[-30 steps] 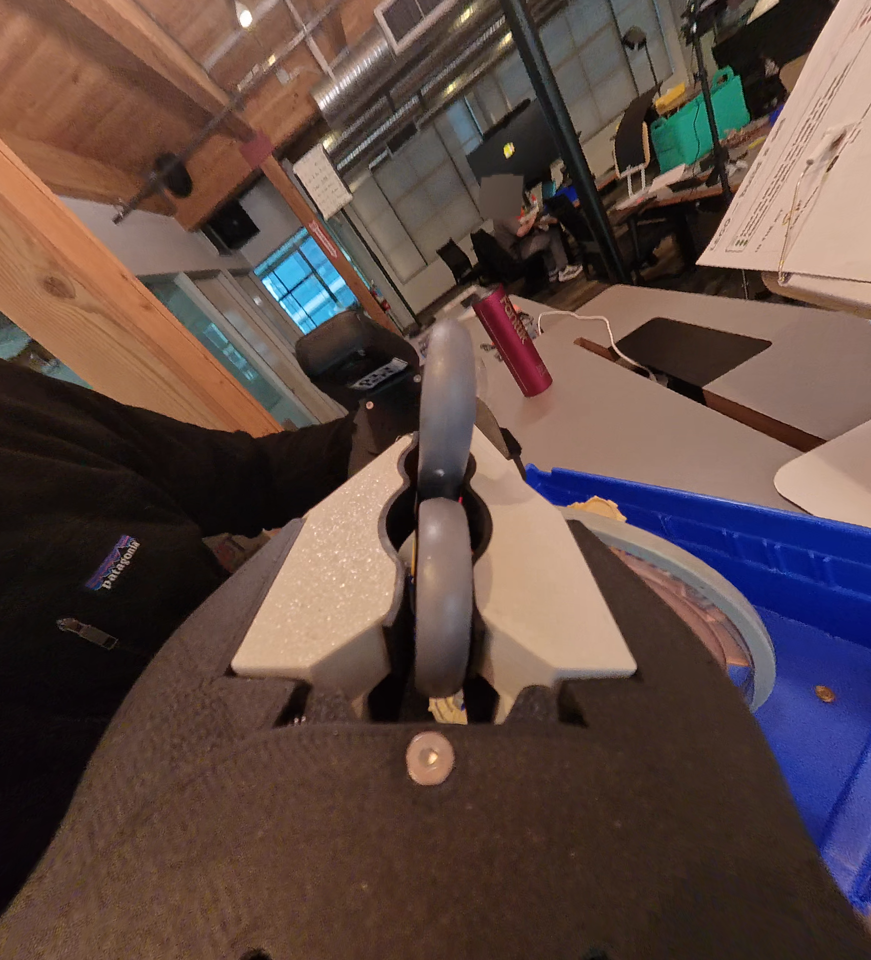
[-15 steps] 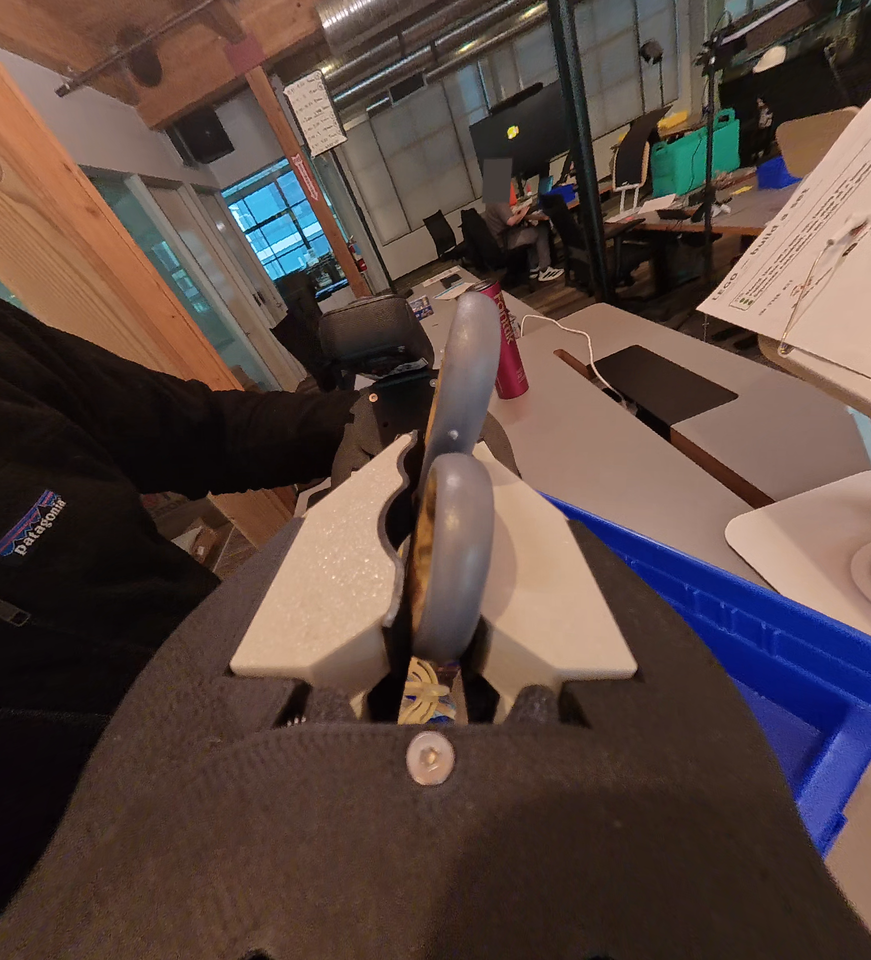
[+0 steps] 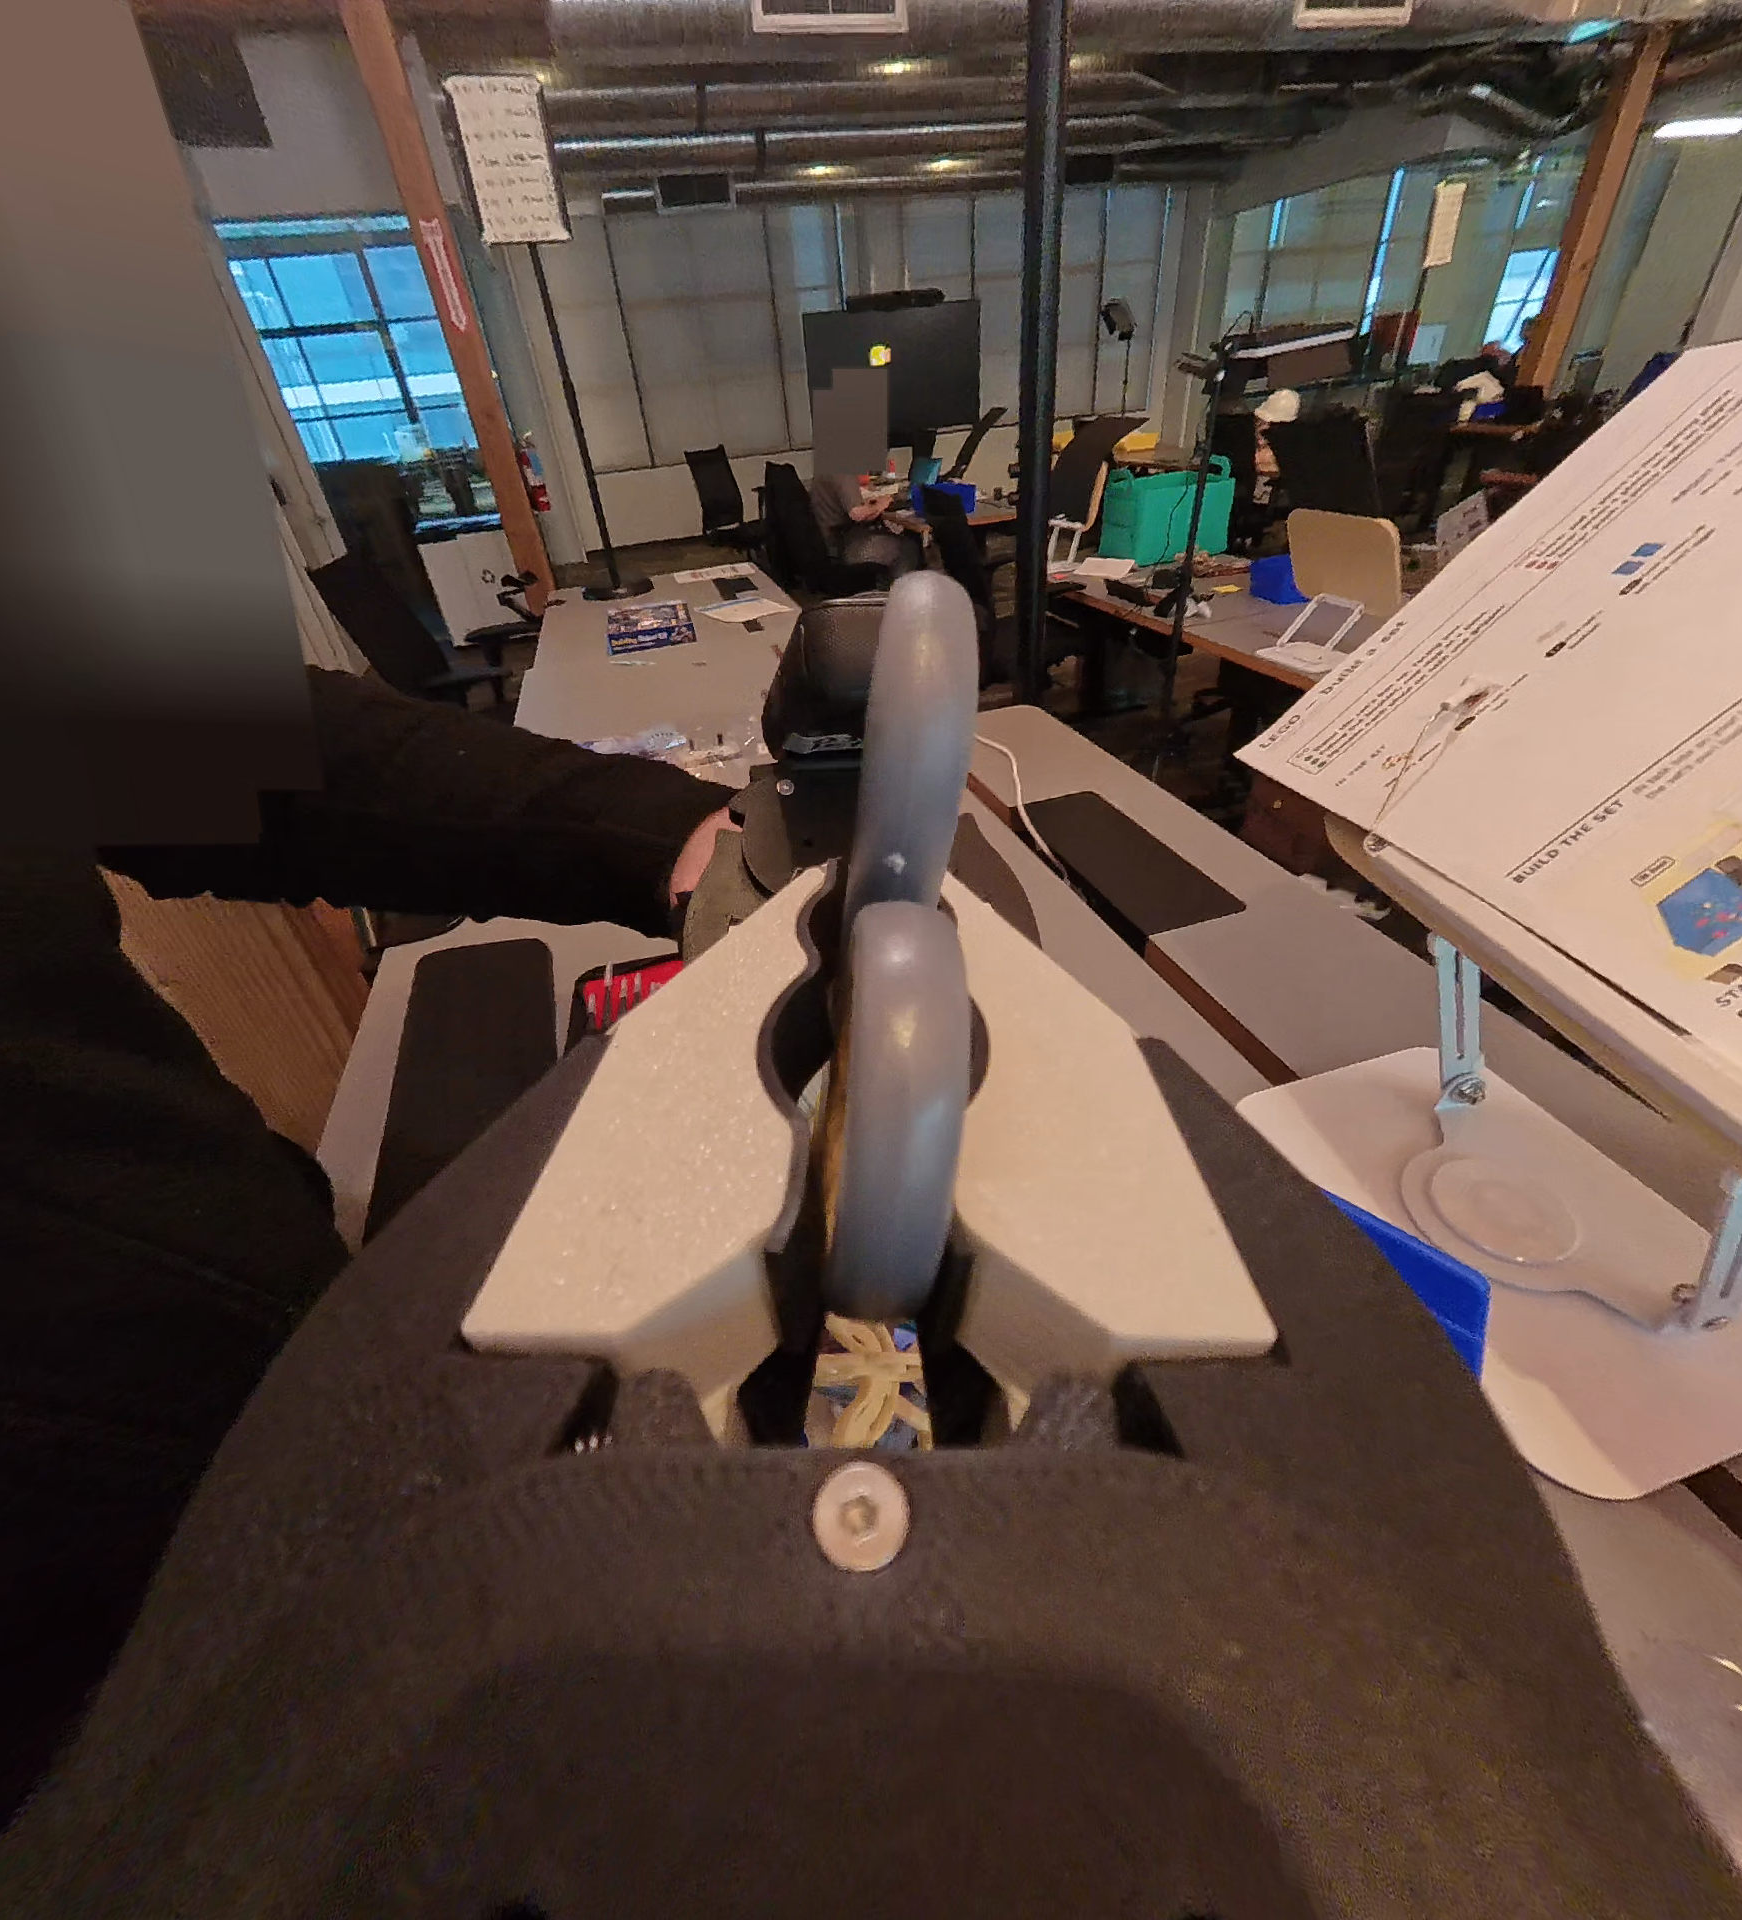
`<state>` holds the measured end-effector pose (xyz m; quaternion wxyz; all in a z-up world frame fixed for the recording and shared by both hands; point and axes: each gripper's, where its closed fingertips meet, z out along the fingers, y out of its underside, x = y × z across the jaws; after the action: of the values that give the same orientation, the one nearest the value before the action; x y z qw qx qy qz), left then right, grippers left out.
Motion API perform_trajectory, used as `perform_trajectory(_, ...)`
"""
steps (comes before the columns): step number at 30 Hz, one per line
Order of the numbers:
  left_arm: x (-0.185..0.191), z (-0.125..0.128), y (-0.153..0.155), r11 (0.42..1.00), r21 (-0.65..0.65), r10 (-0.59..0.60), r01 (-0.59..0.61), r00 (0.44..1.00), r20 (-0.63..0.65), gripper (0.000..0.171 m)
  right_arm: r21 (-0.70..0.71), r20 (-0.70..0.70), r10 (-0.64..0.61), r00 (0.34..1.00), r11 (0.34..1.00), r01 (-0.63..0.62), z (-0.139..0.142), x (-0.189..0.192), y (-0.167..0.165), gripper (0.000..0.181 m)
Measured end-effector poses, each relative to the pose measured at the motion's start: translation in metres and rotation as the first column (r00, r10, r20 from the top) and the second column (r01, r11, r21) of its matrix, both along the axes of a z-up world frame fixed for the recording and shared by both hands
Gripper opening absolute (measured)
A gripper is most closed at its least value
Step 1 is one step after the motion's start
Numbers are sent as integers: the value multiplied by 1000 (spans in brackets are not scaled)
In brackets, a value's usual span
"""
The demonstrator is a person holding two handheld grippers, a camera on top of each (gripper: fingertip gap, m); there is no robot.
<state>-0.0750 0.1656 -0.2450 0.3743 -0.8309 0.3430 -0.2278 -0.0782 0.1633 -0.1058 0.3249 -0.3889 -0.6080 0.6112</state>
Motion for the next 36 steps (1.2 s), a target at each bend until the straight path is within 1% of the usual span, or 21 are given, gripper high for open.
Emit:
perform_trajectory(1,-1,0,1,1000,-1,5,-5,1000,2,101,9,-10,-9,1000,1000,9,0,1,0,10)
perform_trajectory(2,-7,-7,3,1000,12,22,-21,998,-64,102,38,-6,5,1000,999,-5,-4,4,-7,11)
perform_trajectory(3,-15,-19,7,999,21,48,-45,989,-142,106,86,6,21,1000,996,-21,-11,5,-18,11)
perform_trajectory(4,-16,-27,8,998,35,53,-48,985,-163,107,135,11,8,1000,991,-9,-16,4,-26,11)
perform_trajectory(5,-17,-27,10,997,42,64,-59,988,-139,106,159,-1,-22,1000,987,22,-17,4,-26,11)
perform_trajectory(6,-16,-27,7,998,18,61,-59,991,-118,94,142,-12,-38,999,989,40,-16,5,-21,11)
perform_trajectory(7,-14,-26,6,998,25,57,-54,994,-90,76,116,-17,-43,999,992,45,-16,6,-19,11)
perform_trajectory(8,-15,-27,7,998,17,69,-68,995,-65,73,126,-20,-42,999,991,44,-19,8,-21,11)
perform_trajectory(10,-14,-30,7,997,37,65,-62,994,-89,73,148,-24,-43,999,988,46,-23,12,-28,11)
perform_trajectory(13,-11,-27,9,997,42,63,-59,993,-101,73,88,-41,-53,998,995,56,-21,19,-22,11)
perform_trajectory(19,-9,-29,8,994,77,91,-81,987,-135,71,118,-74,-49,996,991,57,-29,32,-35,12)
perform_trajectory(23,-7,-32,6,992,96,102,-87,981,-164,70,240,-84,-60,995,968,79,-40,35,-53,13)
perform_trajectory(26,-4,-33,7,990,101,119,-103,980,-162,70,282,-101,-79,992,954,105,-44,37,-59,13)
perform_trajectory(30,-3,-35,5,988,104,127,-111,978,-167,70,371,-93,-86,992,922,114,-52,36,-71,13)
perform_trajectory(36,-1,-34,5,987,98,143,-128,976,-163,68,455,-106,-88,990,881,127,-61,35,-83,14)
